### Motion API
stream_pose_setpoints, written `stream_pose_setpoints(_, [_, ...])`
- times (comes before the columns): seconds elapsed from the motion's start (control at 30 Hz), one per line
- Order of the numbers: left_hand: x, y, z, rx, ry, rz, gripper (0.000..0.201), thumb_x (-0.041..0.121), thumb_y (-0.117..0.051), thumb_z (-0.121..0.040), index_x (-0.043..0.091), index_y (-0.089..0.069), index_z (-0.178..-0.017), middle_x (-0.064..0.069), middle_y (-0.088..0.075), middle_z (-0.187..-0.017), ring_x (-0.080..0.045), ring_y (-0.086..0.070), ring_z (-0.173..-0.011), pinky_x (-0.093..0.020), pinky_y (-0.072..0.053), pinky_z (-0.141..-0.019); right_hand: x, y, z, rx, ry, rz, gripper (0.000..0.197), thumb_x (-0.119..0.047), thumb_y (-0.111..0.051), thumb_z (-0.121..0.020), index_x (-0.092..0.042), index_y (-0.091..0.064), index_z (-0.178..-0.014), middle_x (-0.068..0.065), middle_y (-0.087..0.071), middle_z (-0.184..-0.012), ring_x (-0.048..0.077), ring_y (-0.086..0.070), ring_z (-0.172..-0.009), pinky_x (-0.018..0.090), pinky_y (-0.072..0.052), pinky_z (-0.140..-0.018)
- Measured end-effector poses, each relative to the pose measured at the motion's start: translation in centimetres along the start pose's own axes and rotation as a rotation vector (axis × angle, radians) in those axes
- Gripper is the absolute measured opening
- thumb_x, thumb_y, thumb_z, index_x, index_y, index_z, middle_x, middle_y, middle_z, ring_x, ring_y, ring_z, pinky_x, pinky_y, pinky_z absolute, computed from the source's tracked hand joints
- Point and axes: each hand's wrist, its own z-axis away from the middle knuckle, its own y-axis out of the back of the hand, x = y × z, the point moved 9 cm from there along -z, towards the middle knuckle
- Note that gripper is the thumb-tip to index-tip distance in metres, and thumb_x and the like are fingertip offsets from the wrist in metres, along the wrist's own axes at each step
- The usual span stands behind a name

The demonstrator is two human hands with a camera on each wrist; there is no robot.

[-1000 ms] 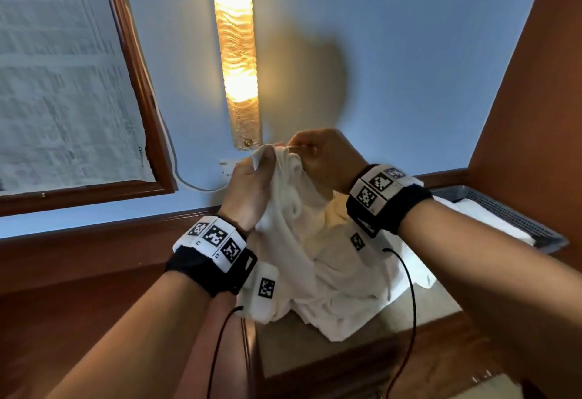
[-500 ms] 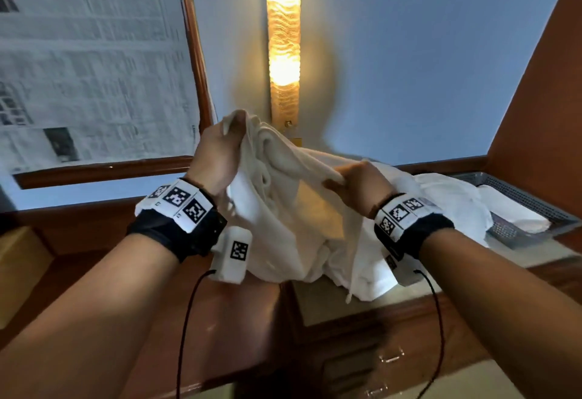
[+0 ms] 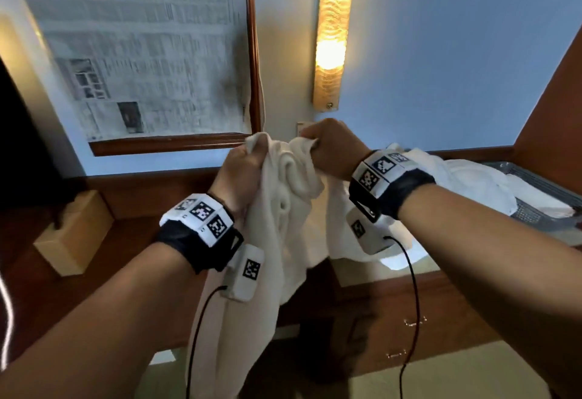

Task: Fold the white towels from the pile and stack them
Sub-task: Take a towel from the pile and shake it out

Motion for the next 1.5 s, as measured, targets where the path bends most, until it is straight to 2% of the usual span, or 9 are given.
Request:
stream_pose_setpoints(0.23, [-1.1, 4.8, 2.6, 0.036, 0.035, -0.086, 0.039, 0.041, -0.042, -0.106, 0.021, -0.064, -0.081, 0.007, -0.066, -0.079, -0.001, -0.061, -0.073, -0.014, -0.047, -0.071, -1.8, -5.9, 3.7, -0.216, -0.007, 0.058, 0.035, -0.026, -0.064, -0.092, -0.026, -0.048, -0.061, -0.004, -0.054, -0.066, 0.015, -0.050, -0.065, 0.025, -0.032, -0.062])
stream_pose_setpoints(0.4, [-1.3, 9.8, 3.3, 0.123, 0.028, -0.191, 0.047, 0.046, -0.041, -0.105, 0.012, -0.070, -0.093, -0.022, -0.064, -0.082, -0.036, -0.059, -0.079, -0.043, -0.049, -0.078, 4.4, -12.5, 7.5, -0.326, -0.200, 0.024, 0.042, -0.027, -0.067, -0.090, -0.038, -0.048, -0.055, -0.011, -0.050, -0.060, 0.013, -0.055, -0.070, 0.033, -0.042, -0.080])
stream_pose_setpoints(0.6, [-2.8, 9.9, 4.9, 0.050, 0.019, -0.176, 0.048, 0.049, -0.048, -0.100, 0.024, -0.057, -0.060, 0.014, -0.056, -0.058, -0.005, -0.050, -0.063, -0.030, -0.039, -0.071, 4.2, -11.0, 5.2, -0.222, -0.137, 0.051, 0.019, -0.004, -0.063, -0.087, -0.020, -0.071, -0.081, -0.008, -0.060, -0.076, 0.015, -0.056, -0.076, 0.033, -0.044, -0.076])
stream_pose_setpoints(0.8, [-3.2, 6.1, 6.0, -0.101, 0.007, -0.201, 0.037, 0.044, -0.043, -0.104, 0.020, -0.068, -0.117, 0.012, -0.069, -0.113, 0.000, -0.062, -0.111, -0.021, -0.041, -0.099, -4.5, -7.4, 1.1, -0.080, 0.127, -0.145, 0.029, 0.006, -0.061, -0.082, -0.011, -0.076, -0.100, 0.004, -0.072, -0.089, 0.011, -0.064, -0.078, 0.019, -0.047, -0.070])
stream_pose_setpoints(0.9, [-2.0, 4.9, 6.2, -0.089, -0.044, -0.207, 0.029, 0.029, -0.041, -0.107, 0.026, -0.065, -0.089, 0.030, -0.062, -0.079, 0.022, -0.055, -0.076, -0.008, -0.041, -0.079, -5.5, -6.8, 0.3, -0.105, 0.098, -0.196, 0.011, -0.004, -0.067, -0.086, -0.009, -0.075, -0.091, 0.004, -0.069, -0.076, 0.005, -0.058, -0.051, 0.012, -0.044, -0.049])
stream_pose_setpoints(1.03, [-2.1, 7.1, 4.8, 0.050, 0.001, 0.001, 0.040, 0.037, -0.054, -0.097, 0.023, -0.051, -0.060, 0.013, -0.055, -0.062, -0.007, -0.052, -0.065, -0.032, -0.040, -0.072, -3.5, -6.1, 0.5, -0.157, 0.094, -0.090, 0.021, 0.001, -0.060, -0.088, -0.010, -0.074, -0.099, 0.003, -0.069, -0.090, 0.015, -0.063, -0.077, 0.016, -0.051, -0.066])
stream_pose_setpoints(1.17, [-1.6, 7.8, 4.1, 0.111, 0.089, 0.192, 0.032, 0.021, -0.050, -0.077, 0.025, -0.039, -0.048, 0.004, -0.037, -0.058, -0.020, -0.033, -0.060, -0.041, -0.027, -0.067, -0.2, -2.6, 0.1, 0.009, -0.058, -0.204, 0.022, 0.000, -0.056, -0.091, -0.018, -0.069, -0.093, 0.001, -0.063, -0.086, 0.012, -0.062, -0.066, 0.014, -0.047, -0.049])
stream_pose_setpoints(1.4, [4.9, 4.5, 4.8, -0.285, -0.156, -0.079, 0.027, 0.022, -0.050, -0.091, -0.001, -0.055, -0.076, -0.016, -0.054, -0.076, -0.019, -0.053, -0.078, -0.033, -0.041, -0.077, -0.8, 3.5, -0.4, 0.219, 0.004, -0.369, 0.022, -0.006, -0.053, -0.098, -0.021, -0.067, -0.091, -0.005, -0.063, -0.093, 0.004, -0.058, -0.083, 0.008, -0.045, -0.069])
stream_pose_setpoints(1.5, [7.0, 4.6, 4.9, -0.440, -0.205, -0.206, 0.021, 0.020, -0.054, -0.093, 0.013, -0.074, -0.096, -0.013, -0.071, -0.103, -0.028, -0.065, -0.103, -0.038, -0.049, -0.090, -3.2, 4.4, -0.5, 0.153, 0.073, -0.425, 0.031, -0.001, -0.047, -0.099, -0.023, -0.067, -0.089, -0.004, -0.066, -0.096, 0.015, -0.065, -0.091, 0.028, -0.054, -0.078])
